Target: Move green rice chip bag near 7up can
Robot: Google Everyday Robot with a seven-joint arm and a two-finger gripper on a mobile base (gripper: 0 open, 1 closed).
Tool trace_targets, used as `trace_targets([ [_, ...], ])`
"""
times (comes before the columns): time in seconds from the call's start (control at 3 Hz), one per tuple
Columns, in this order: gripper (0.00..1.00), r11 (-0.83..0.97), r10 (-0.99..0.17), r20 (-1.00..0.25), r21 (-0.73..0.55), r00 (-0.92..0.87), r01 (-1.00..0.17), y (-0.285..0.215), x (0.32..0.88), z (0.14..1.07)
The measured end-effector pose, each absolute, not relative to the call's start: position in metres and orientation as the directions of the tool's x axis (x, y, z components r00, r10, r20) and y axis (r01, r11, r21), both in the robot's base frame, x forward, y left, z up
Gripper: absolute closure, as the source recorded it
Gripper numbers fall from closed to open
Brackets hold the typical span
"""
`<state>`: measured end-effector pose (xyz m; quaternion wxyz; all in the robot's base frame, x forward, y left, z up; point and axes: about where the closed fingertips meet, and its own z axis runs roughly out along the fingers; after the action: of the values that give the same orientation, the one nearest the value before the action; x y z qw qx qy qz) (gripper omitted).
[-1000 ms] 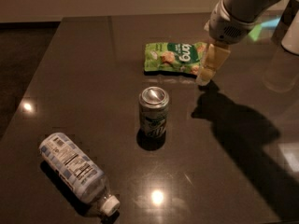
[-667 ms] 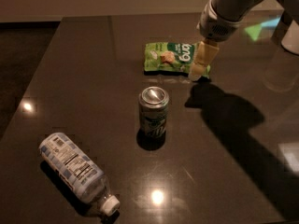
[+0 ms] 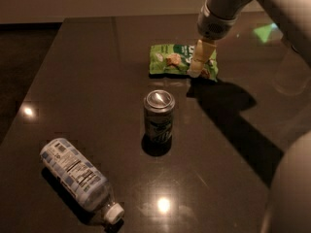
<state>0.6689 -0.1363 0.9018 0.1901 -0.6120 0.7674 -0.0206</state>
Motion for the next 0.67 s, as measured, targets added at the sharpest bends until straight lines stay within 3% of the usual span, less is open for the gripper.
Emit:
trace_targets([
  [0.67, 0.00, 0.231, -0.952, -0.246, -0.197, -0.180, -0.953, -0.133, 0.697, 0.879],
])
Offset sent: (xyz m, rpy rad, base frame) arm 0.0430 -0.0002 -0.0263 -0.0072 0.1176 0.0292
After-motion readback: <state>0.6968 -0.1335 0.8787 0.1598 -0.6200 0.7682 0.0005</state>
